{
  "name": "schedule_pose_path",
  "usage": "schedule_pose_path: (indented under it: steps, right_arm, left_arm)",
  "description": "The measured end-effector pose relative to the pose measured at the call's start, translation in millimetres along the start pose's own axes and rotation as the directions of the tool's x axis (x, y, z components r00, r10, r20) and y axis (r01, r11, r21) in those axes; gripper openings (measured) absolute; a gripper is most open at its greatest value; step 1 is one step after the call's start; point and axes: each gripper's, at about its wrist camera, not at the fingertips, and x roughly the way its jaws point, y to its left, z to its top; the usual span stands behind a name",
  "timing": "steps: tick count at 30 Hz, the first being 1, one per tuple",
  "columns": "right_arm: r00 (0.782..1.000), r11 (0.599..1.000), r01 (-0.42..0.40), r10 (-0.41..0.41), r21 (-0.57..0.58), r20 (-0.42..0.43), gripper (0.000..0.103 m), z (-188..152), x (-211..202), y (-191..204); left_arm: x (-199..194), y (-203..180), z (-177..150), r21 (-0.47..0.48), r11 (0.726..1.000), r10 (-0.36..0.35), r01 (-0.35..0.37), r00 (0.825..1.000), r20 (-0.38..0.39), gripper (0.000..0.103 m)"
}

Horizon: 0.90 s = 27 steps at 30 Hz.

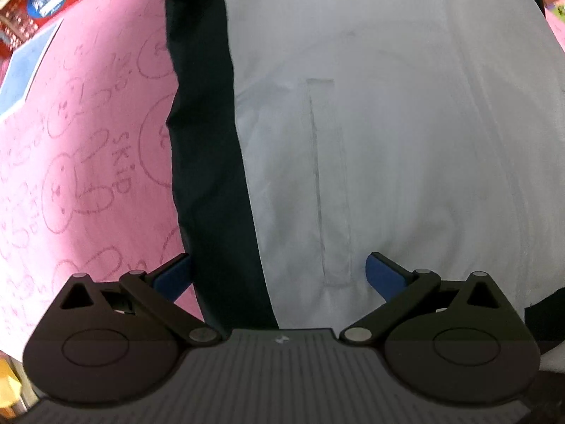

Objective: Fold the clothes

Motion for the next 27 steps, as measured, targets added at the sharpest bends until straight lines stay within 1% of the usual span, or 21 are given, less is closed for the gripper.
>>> schedule_pose_path:
  steps: [1,3,4,5,6,7,8,9,10,12,13,15,16,18,20,21,22,23,24,26,27]
  right_arm:
    - [1.000,0.999,-0.019,0.018,-0.039,-0.022,0.096,11,20,-1]
    - [0.992,0.995,-0.045,0.034,-0.086,-0.125,0.099,20,59,2]
    - [0.983,0.992,-0.060,0.040,-0.109,-0.177,0.101,25,78,4]
    - [0.973,0.989,-0.073,0.042,-0.127,-0.228,0.101,29,98,5]
    - [0.958,0.990,-0.066,0.029,-0.122,-0.286,0.096,27,113,8]
    - [0.940,0.992,-0.062,0.020,-0.113,-0.341,0.072,25,128,10]
    - [0.925,0.994,-0.073,0.039,-0.076,-0.379,0.049,20,135,9]
    - [0.920,0.997,-0.061,0.042,-0.037,-0.390,0.017,14,136,5]
    - [0.918,0.999,-0.047,0.043,0.000,-0.394,0.013,8,136,2]
    - [0.954,0.999,0.008,0.007,0.049,-0.298,0.010,-1,111,-13]
    - [0.969,0.996,0.038,-0.016,0.083,-0.248,0.009,-6,96,-23]
    - [0.987,0.983,0.092,-0.069,0.158,-0.147,0.009,-15,65,-43]
    - [0.991,0.971,0.113,-0.094,0.209,-0.097,0.009,-21,43,-57]
    - [0.989,0.945,0.149,-0.144,0.292,-0.037,0.009,-37,7,-78]
    - [0.979,0.908,0.188,-0.204,0.375,0.004,0.009,-61,-29,-97]
    - [0.973,0.881,0.203,-0.229,0.427,0.010,0.009,-77,-48,-105]
    - [0.971,0.860,0.214,-0.241,0.464,-0.002,0.009,-92,-60,-110]
    - [0.968,0.838,0.226,-0.251,0.497,-0.016,0.009,-108,-71,-113]
    - [0.967,0.823,0.236,-0.250,0.517,-0.044,0.009,-128,-81,-107]
    - [0.963,0.798,0.269,-0.241,0.539,-0.124,0.009,-170,-93,-96]
    - [0.958,0.789,0.287,-0.223,0.543,-0.182,0.009,-192,-91,-90]
  left_arm:
    - [1,3,-1,-0.017,1.000,-0.009,0.009,1.000,-0.001,0.103]
    - [3,8,-3,-0.056,0.998,-0.025,0.025,1.000,-0.003,0.103]
    - [3,11,-5,-0.077,0.997,-0.032,0.031,0.999,-0.003,0.103]
    - [4,13,-6,-0.095,0.995,-0.034,0.034,0.999,-0.002,0.103]
    - [4,14,-8,-0.110,0.993,-0.033,0.033,0.999,0.001,0.103]
    - [3,14,-9,-0.122,0.992,-0.030,0.030,1.000,0.002,0.103]
    - [3,14,-9,-0.130,0.991,-0.021,0.021,1.000,-0.003,0.103]
    - [2,14,-9,-0.137,0.991,-0.012,0.011,1.000,-0.008,0.103]
    - [1,12,-8,-0.140,0.990,-0.002,0.001,1.000,-0.012,0.103]
    - [-6,0,7,-0.123,0.992,0.019,-0.019,1.000,-0.002,0.101]
    - [-14,-3,15,-0.099,0.995,0.010,-0.007,0.999,0.032,0.101]
    - [-29,-8,34,-0.061,0.998,-0.013,0.018,0.996,0.091,0.101]
    - [-38,-11,45,-0.043,0.999,-0.024,0.030,0.992,0.127,0.101]
    - [-57,-17,72,-0.009,0.998,-0.060,0.063,0.978,0.198,0.101]
    - [-79,-30,106,0.029,0.994,-0.105,0.101,0.954,0.280,0.101]
    - [-88,-44,121,0.047,0.993,-0.121,0.112,0.940,0.319,0.101]
    - [-99,-56,134,0.067,0.990,-0.137,0.121,0.920,0.367,0.101]
    - [-108,-68,146,0.086,0.988,-0.151,0.127,0.900,0.408,0.103]
    - [-115,-83,154,0.100,0.987,-0.157,0.125,0.887,0.434,0.103]
    - [-121,-103,173,0.126,0.987,-0.151,0.103,0.870,0.469,0.103]
    - [-112,-103,185,0.131,0.988,-0.133,0.081,0.875,0.466,0.103]
